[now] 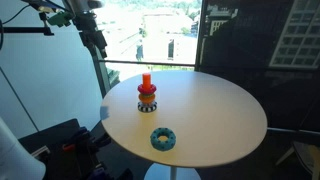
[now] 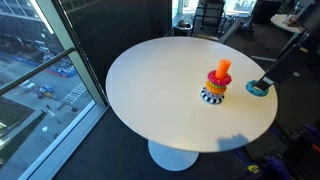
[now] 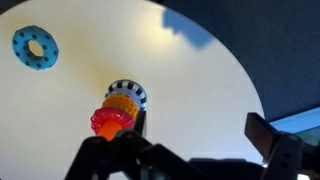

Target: Pick up the pink ring from the ring holder and put it on the table

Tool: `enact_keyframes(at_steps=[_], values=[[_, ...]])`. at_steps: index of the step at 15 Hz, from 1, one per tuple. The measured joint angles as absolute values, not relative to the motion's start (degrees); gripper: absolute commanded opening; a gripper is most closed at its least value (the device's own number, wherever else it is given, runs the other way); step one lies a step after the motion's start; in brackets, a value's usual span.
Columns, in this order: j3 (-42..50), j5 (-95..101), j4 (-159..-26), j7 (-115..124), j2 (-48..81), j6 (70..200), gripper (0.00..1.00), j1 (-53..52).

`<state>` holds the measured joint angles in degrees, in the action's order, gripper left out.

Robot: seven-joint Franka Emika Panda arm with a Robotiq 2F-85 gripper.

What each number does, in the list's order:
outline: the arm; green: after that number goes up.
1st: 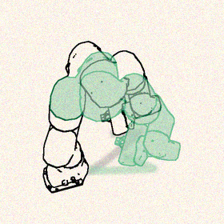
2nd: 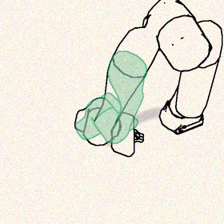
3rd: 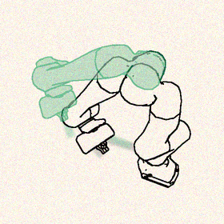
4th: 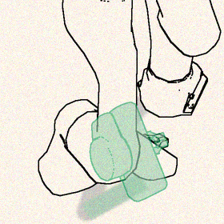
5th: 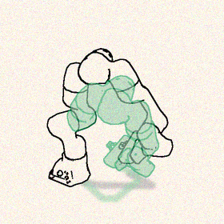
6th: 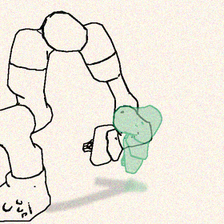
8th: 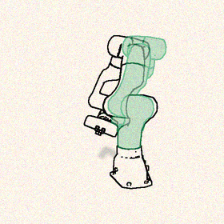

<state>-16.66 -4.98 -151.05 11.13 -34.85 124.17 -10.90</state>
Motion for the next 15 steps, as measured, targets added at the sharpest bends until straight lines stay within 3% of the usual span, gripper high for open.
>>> enact_keyframes(at_steps=[15], values=[[-15.7, -4.9, -150.1, 11.7, -33.6, 124.5, 1.00, -9.7]])
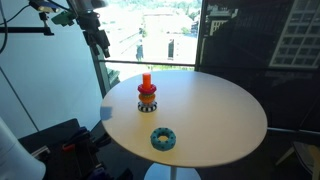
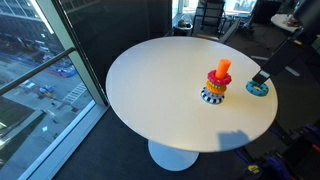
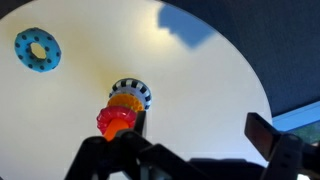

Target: Pick up the pink ring from the ring holder and put it on the table

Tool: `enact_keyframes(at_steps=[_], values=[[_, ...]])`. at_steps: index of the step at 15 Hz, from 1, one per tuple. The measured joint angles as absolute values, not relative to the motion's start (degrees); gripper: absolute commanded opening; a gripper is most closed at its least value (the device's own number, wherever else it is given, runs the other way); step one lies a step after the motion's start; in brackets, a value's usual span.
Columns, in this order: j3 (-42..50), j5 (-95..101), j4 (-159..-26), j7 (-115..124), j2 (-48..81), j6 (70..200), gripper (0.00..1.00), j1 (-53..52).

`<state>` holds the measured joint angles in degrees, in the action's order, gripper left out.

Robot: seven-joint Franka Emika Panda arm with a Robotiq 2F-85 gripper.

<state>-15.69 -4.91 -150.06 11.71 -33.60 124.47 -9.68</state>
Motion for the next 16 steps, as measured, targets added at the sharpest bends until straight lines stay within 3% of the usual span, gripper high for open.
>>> enact_keyframes(at_steps=[16], values=[[-13.2, 2.2, -140.7, 24.6, -11.4, 129.6, 1.00, -2.2]])
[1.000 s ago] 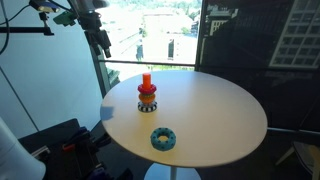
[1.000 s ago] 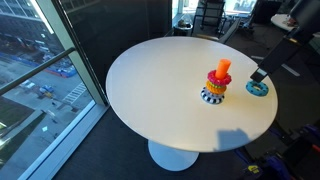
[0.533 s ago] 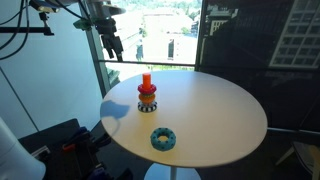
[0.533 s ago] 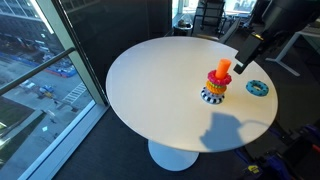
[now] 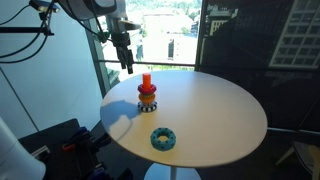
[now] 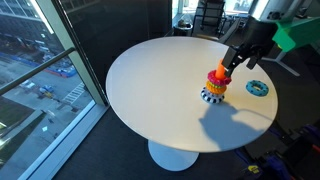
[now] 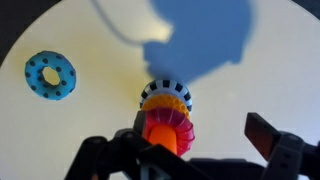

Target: Pick up the pink ring from the ring holder and put it on the table

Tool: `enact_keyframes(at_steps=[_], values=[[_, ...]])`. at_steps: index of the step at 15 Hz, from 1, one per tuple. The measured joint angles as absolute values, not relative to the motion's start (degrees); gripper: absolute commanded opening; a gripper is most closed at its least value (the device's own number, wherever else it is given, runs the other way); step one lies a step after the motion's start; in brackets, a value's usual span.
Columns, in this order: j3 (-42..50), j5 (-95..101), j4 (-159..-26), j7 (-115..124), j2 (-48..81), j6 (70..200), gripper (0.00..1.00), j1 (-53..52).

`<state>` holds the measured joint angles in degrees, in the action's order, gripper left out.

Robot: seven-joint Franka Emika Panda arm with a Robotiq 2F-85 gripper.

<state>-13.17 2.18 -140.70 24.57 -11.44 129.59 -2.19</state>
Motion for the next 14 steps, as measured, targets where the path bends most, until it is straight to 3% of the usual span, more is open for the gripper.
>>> enact_keyframes(at_steps=[14], values=[[-8.9, 3.1, -139.0, 26.9, -2.5, 133.9, 1.00, -2.7]])
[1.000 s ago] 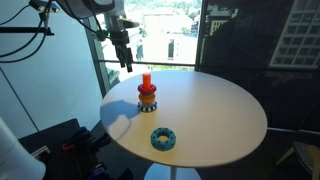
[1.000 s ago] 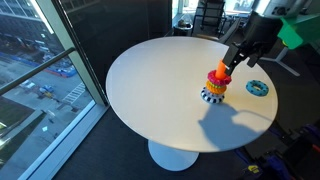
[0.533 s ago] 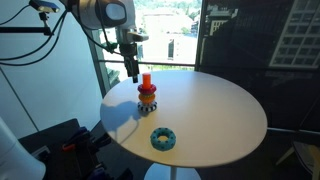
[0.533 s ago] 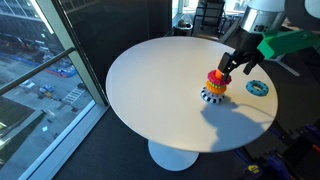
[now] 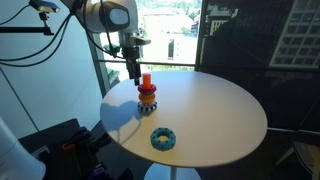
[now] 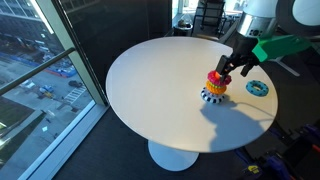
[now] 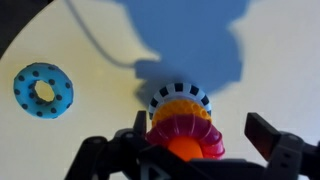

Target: Pick up the pink ring from the ring holder and put it on the table

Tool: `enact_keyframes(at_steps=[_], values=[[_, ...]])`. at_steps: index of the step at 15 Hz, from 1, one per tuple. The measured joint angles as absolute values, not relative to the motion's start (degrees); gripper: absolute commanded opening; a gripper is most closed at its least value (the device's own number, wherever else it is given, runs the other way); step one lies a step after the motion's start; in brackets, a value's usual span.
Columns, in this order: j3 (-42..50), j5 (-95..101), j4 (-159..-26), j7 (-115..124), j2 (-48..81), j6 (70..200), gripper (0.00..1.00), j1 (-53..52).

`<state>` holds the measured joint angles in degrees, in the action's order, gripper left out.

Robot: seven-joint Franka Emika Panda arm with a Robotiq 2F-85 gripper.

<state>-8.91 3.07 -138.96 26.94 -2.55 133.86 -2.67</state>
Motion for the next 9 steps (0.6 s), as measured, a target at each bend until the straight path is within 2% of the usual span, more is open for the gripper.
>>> enact_keyframes(at_steps=[9], values=[[-8.1, 2.9, -139.2, 26.9, -0.5, 136.7, 1.00, -3.0]])
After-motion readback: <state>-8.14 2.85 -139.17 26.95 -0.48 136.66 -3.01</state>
